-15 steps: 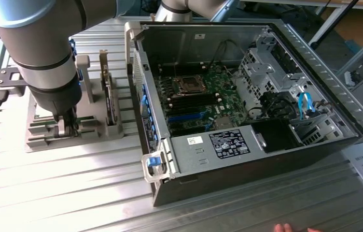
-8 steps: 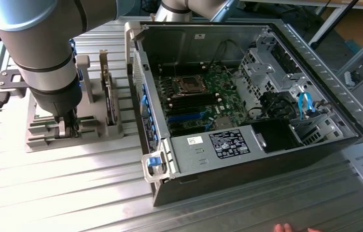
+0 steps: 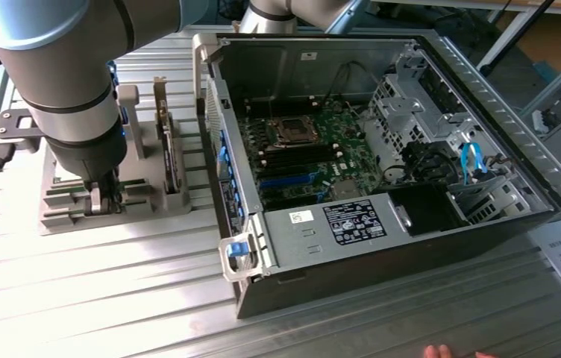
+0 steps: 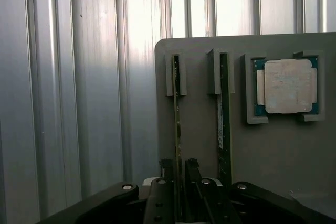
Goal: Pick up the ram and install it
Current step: 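Pick up the ram and move it above insertion slot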
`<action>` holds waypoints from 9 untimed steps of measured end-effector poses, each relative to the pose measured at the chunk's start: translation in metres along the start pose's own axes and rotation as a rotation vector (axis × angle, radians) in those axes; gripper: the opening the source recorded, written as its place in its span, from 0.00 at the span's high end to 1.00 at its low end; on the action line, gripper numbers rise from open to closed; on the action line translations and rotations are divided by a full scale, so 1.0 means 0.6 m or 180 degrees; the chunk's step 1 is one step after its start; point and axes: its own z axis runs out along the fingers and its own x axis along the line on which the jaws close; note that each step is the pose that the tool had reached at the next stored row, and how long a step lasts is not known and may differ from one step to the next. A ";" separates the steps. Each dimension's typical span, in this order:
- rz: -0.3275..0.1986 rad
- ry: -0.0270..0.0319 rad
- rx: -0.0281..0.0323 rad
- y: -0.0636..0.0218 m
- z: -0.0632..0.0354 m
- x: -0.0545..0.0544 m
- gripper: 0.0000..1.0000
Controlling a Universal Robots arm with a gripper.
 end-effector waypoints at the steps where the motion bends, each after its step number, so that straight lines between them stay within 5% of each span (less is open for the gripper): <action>1: 0.0000 0.0000 0.0000 0.000 0.000 0.000 0.76; 9: 0.0000 0.0000 0.0000 0.000 0.000 0.000 0.76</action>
